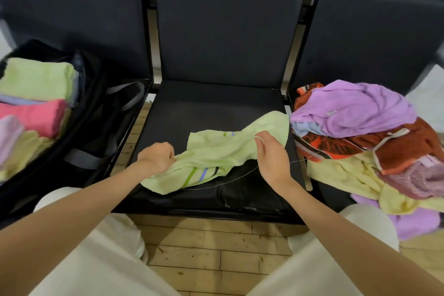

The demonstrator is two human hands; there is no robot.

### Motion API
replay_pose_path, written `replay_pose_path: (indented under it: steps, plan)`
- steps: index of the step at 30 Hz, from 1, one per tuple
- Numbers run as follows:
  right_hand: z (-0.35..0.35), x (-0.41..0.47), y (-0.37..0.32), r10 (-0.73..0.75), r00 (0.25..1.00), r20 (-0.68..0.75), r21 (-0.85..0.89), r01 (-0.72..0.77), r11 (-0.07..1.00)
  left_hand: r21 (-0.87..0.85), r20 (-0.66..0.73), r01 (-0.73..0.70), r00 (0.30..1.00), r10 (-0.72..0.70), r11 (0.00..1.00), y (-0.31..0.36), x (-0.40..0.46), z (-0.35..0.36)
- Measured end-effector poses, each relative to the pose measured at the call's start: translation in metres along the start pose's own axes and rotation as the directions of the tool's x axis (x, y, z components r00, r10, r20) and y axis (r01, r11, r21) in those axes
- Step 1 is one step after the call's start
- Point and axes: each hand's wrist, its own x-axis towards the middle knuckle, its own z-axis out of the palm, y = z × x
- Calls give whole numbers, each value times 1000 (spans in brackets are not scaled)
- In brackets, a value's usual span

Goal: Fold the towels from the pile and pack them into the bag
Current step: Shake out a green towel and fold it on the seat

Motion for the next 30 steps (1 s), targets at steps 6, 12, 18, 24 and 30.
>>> replay_pose_path:
  steps: [6, 12, 18, 24, 30]
  plan:
    - [8, -5, -1, -27, 995, 101, -23, 30, 999, -645, -378, 154, 787, -488, 748, -20, 8, -39]
    - [33, -25, -32, -204, 970, 132, -212, 229, 950, -956, -66, 170, 673, -737, 241, -56, 6, -41]
    - [60, -40, -84, -142, 937, 320, -76, 175, 982, -993, 113, 100, 749, -653, -57, -73, -7, -38]
    - [102, -47, -107, -193, 807, 559, -81, 284, 955, -983, 175, 112, 810, -560, -145, -85, -11, -35]
    - [121, -45, -113, -158, 827, 540, -115, 259, 959, -986, 134, 68, 859, -494, -149, -84, -18, -40]
